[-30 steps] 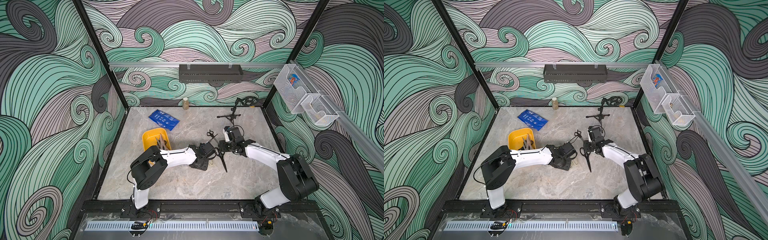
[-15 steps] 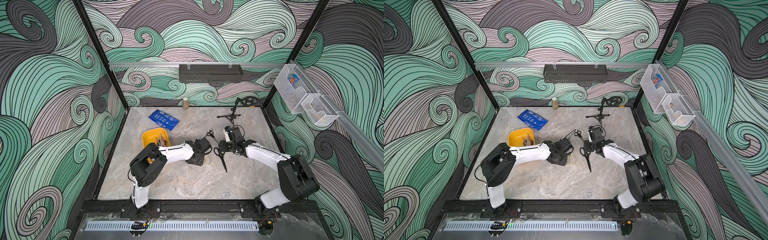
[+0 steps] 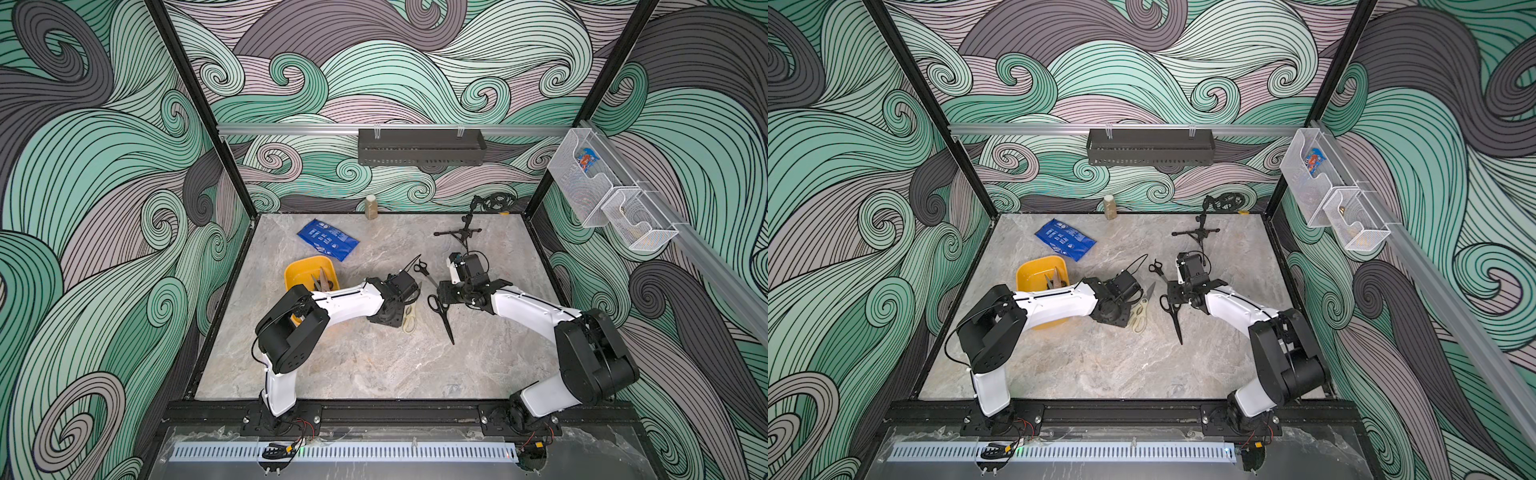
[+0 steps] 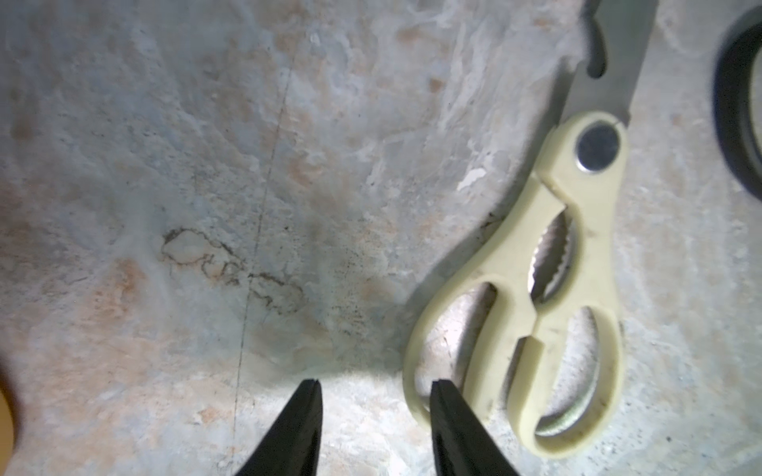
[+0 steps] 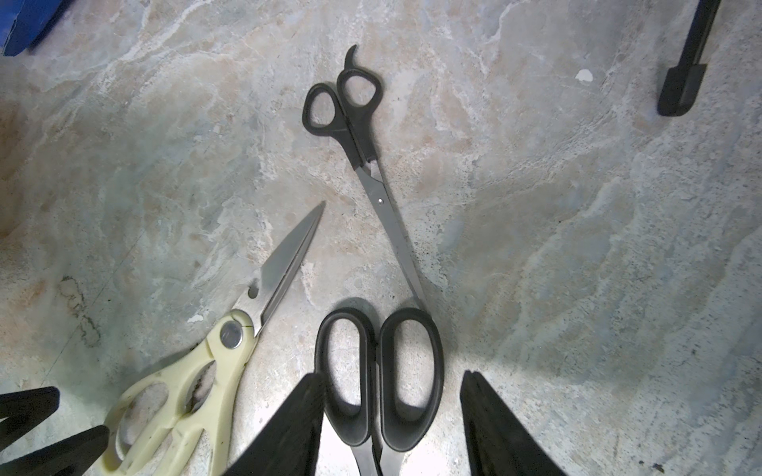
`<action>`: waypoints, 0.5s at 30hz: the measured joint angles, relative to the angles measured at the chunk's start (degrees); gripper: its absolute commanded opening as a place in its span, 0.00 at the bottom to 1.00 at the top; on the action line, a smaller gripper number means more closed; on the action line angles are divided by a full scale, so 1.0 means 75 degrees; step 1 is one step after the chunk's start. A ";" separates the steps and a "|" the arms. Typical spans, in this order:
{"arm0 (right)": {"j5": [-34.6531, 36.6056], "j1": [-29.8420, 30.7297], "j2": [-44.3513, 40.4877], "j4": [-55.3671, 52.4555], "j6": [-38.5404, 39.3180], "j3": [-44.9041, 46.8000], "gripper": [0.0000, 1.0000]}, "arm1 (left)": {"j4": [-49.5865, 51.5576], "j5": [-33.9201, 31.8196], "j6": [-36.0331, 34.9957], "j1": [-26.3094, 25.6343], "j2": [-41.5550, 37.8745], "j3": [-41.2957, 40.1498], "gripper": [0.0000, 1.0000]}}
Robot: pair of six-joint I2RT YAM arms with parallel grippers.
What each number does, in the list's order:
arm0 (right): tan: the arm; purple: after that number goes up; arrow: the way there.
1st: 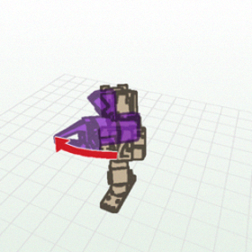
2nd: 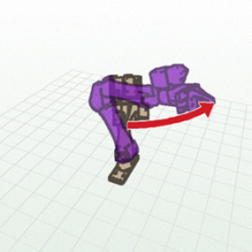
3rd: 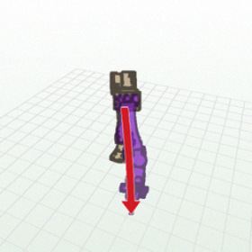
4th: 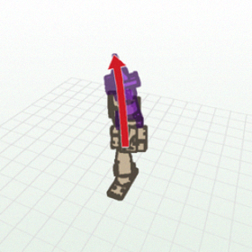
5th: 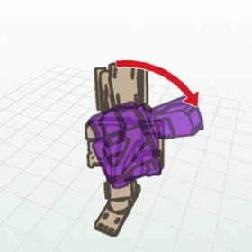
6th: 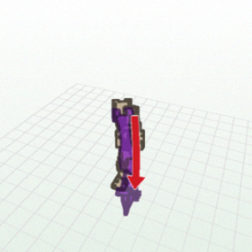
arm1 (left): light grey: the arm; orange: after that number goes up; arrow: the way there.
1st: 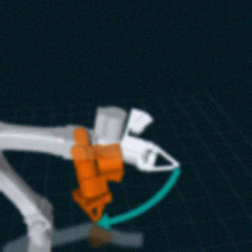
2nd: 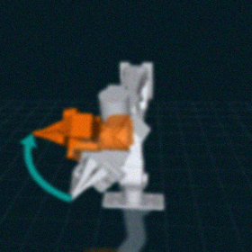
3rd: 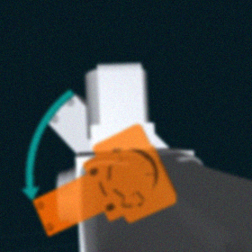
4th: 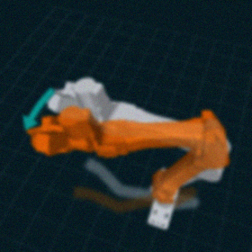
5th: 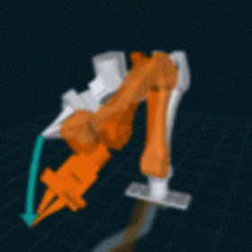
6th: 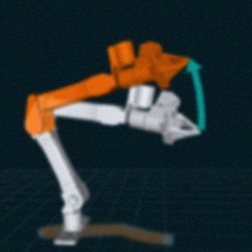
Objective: Put the scissors into the storage box
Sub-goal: Pick up the scissors from the center of the board.
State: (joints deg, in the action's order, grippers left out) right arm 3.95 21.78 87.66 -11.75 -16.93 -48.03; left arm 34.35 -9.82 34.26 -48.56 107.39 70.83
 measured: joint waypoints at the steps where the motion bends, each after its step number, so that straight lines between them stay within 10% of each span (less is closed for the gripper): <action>1: 0.0000 0.0000 0.0003 0.0003 0.0000 0.0000 0.57 | 0.0000 0.0000 -0.0023 0.0000 0.0000 0.0015 0.46; 15: 0.0000 0.0000 0.0003 0.0000 0.0000 0.0000 0.57 | -0.0017 0.0175 -0.0303 0.0000 0.0079 0.0044 0.32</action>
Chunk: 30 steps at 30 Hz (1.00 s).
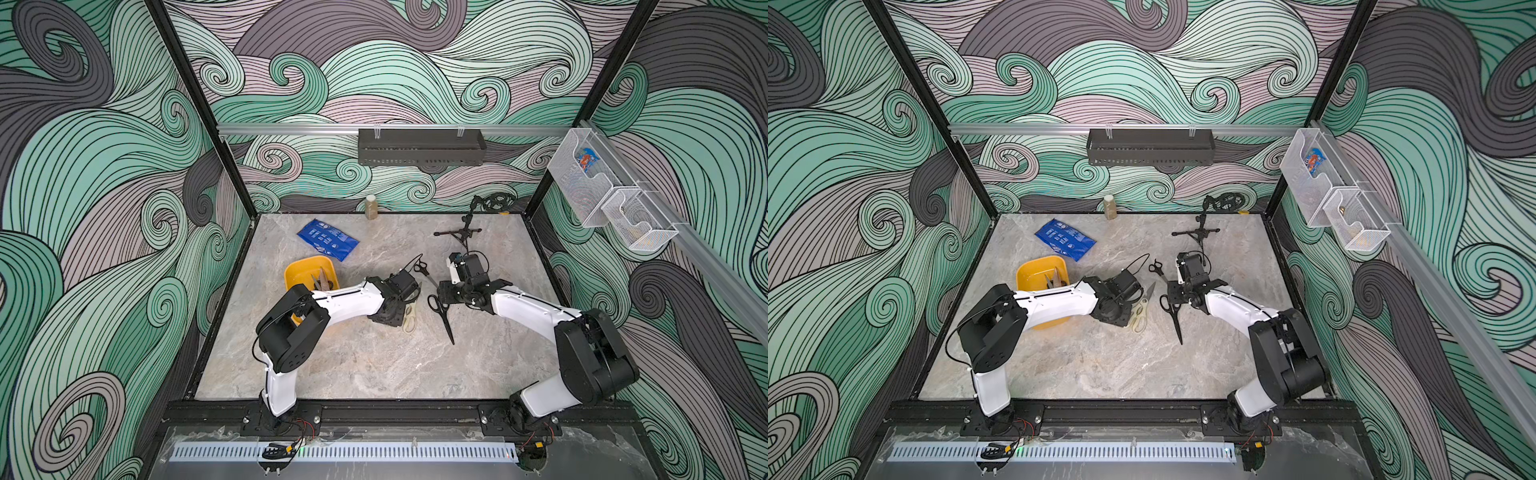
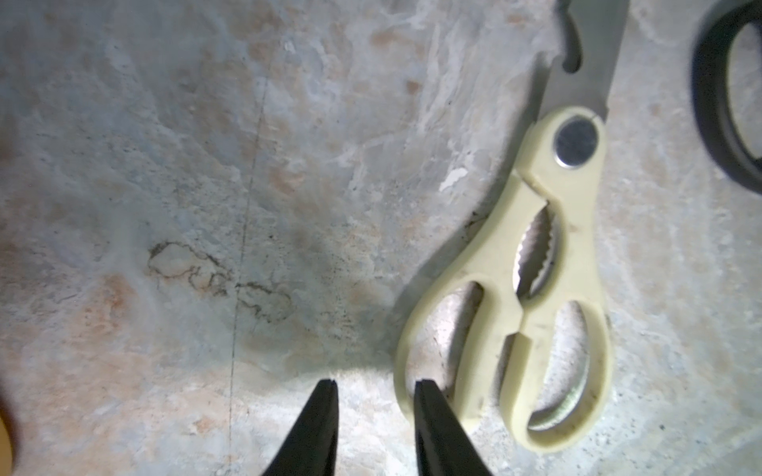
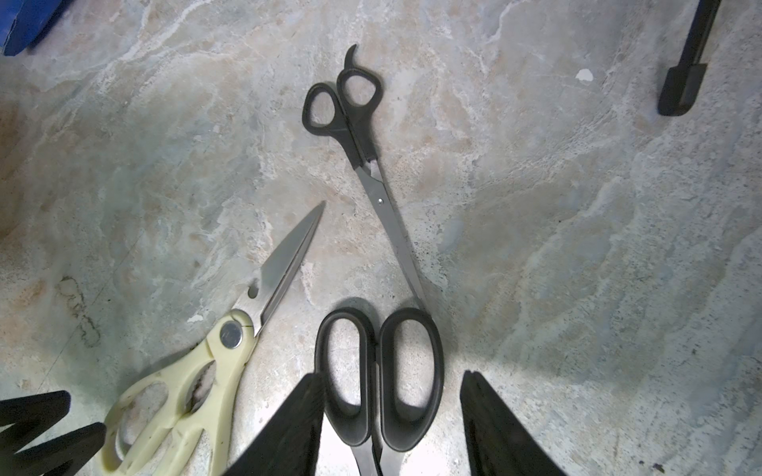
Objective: Put the scissors into the storage box
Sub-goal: Pick up the scissors from the center of the board.
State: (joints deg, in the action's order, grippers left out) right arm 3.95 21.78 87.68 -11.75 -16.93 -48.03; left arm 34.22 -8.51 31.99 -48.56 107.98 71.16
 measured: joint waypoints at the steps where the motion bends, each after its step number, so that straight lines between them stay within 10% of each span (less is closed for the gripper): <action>1: 0.0000 0.0000 0.0000 0.0000 0.0000 0.0000 0.57 | -0.0006 0.0009 -0.0009 0.0000 0.0029 -0.0003 0.31; 30: 0.0003 -0.0038 0.0003 0.0000 0.0006 0.0000 0.57 | -0.0233 0.0131 -0.0076 0.0000 0.0318 0.0000 0.11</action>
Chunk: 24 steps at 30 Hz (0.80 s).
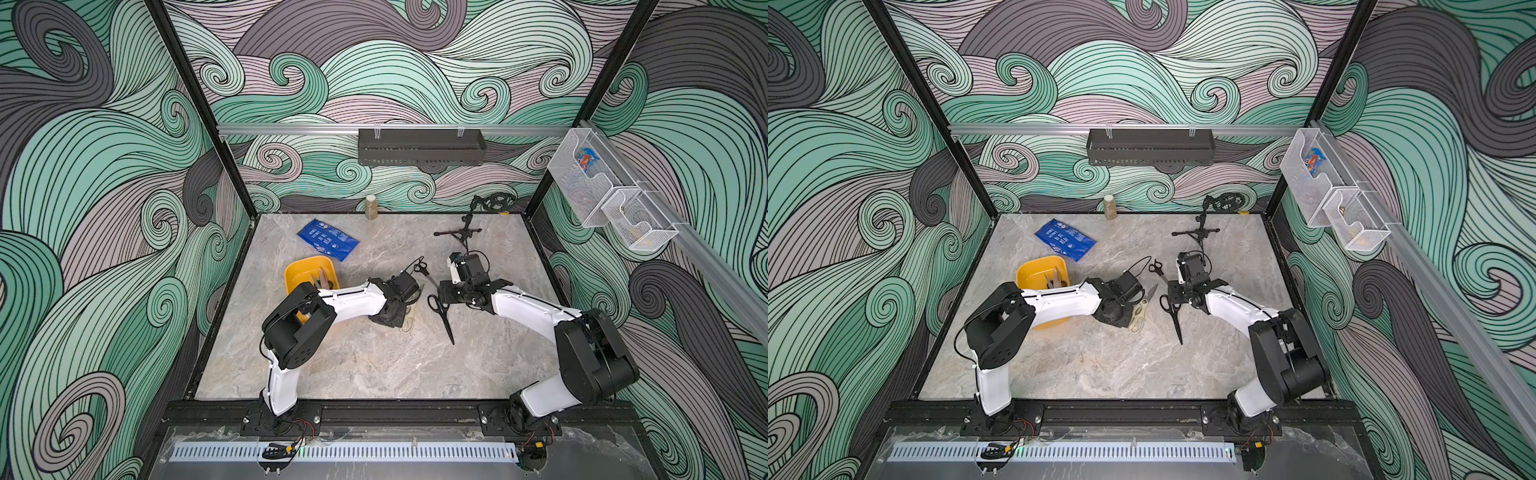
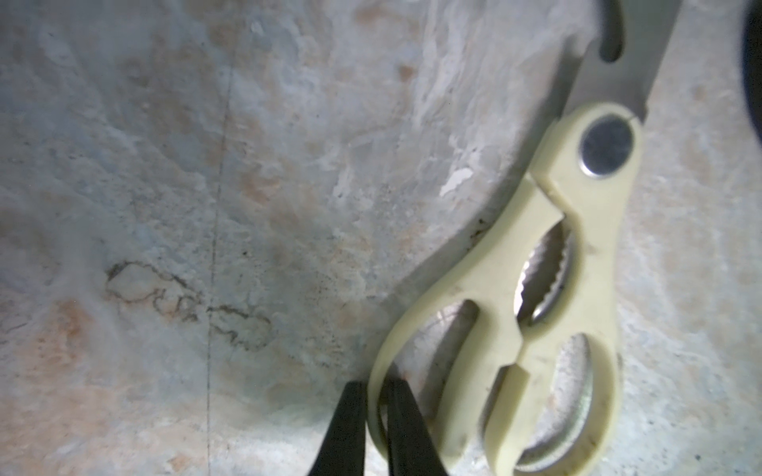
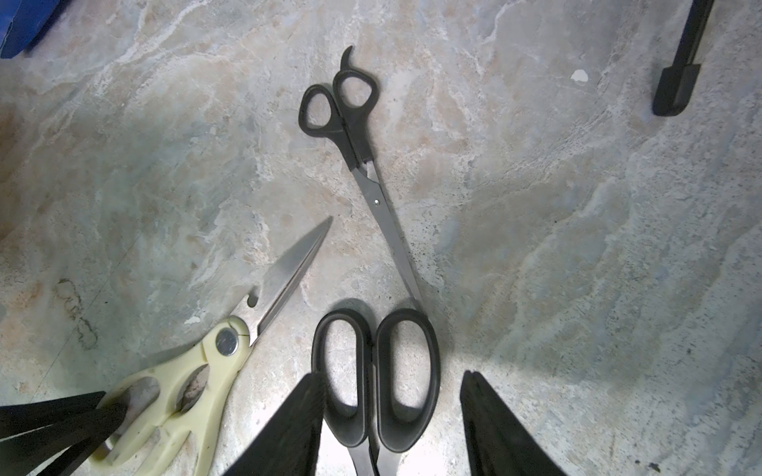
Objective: Put the scissors into the storage box
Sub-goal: Pick up the scissors from the center of the board.
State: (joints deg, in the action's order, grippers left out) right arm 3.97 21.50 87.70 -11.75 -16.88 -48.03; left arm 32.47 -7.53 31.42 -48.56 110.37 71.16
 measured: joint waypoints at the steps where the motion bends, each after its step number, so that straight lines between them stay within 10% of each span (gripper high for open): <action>1: 0.0000 0.0000 0.0000 0.0000 0.0000 0.0000 0.57 | -0.0020 0.0003 0.0000 0.0000 0.0000 0.0000 0.10; 24: 0.0006 -0.0064 0.0000 0.0000 0.0076 0.0000 0.58 | -0.0026 0.0131 -0.0073 0.0516 -0.0326 -0.0283 0.00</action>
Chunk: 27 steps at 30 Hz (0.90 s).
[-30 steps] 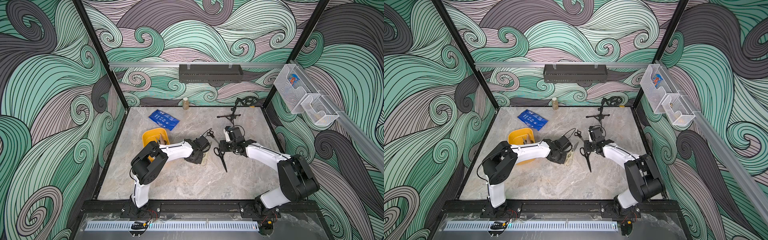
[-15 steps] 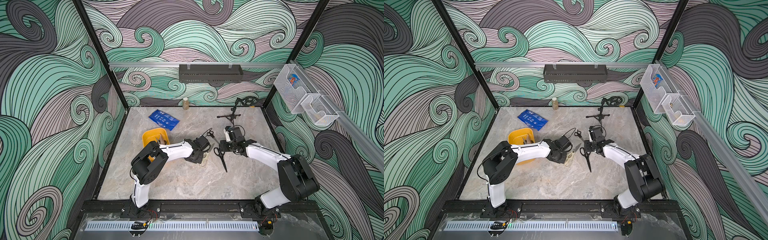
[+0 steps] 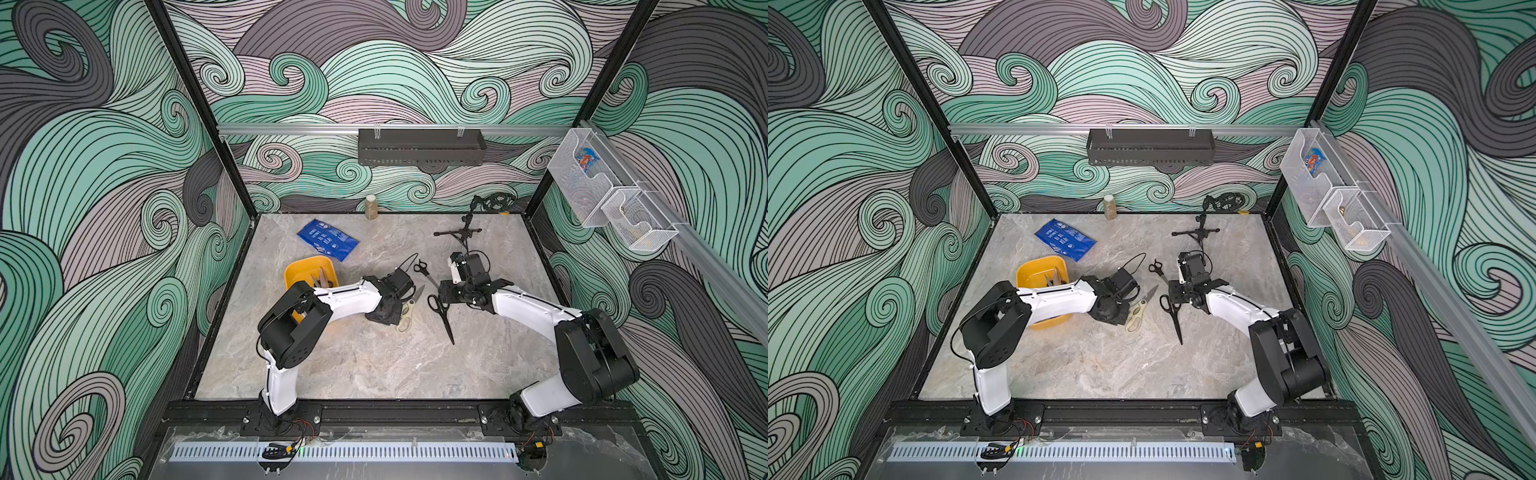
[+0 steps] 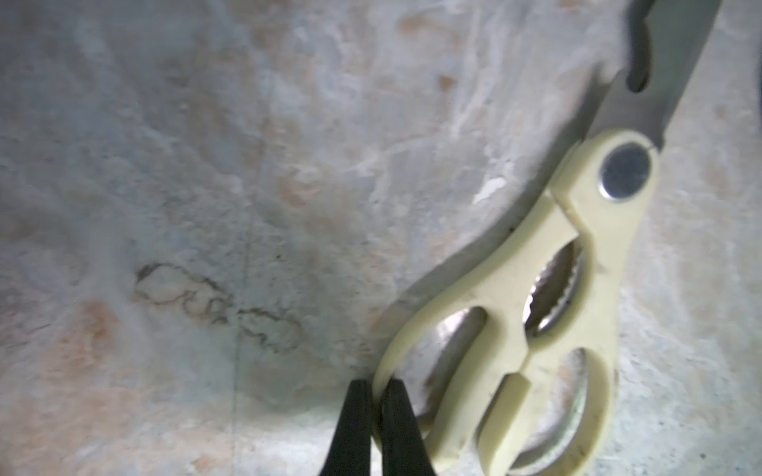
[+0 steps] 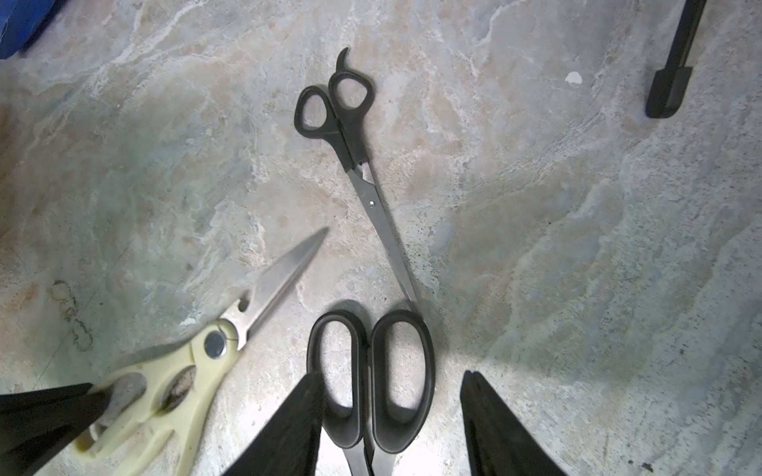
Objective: Put the scissors into the storage box
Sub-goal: Pick up the scissors from the center of the board, then place the scissors in the storage box.
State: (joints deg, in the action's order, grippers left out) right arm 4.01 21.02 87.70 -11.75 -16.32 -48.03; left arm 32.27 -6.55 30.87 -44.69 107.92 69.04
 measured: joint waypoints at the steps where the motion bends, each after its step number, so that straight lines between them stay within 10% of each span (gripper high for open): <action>1: -0.0003 -0.0017 0.0000 0.0000 0.0017 -0.0003 0.58 | 0.0029 0.0000 -0.0003 0.0128 -0.0140 -0.0087 0.00; 16: -0.0134 -0.0114 0.0256 0.0026 0.0090 -0.0504 0.58 | 0.0227 -0.0038 0.0052 0.1702 -0.3144 -0.1139 0.00; 27: -0.0233 -0.0114 0.0353 0.0117 0.0096 -0.0504 0.58 | 0.0367 -0.0093 0.0070 0.4625 -0.5476 -0.3048 0.00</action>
State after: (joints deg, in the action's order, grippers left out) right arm 2.26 20.16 90.35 -10.87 -15.59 -51.81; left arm 35.03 -7.25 31.40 -10.00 66.85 46.17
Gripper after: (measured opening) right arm 0.576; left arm 0.079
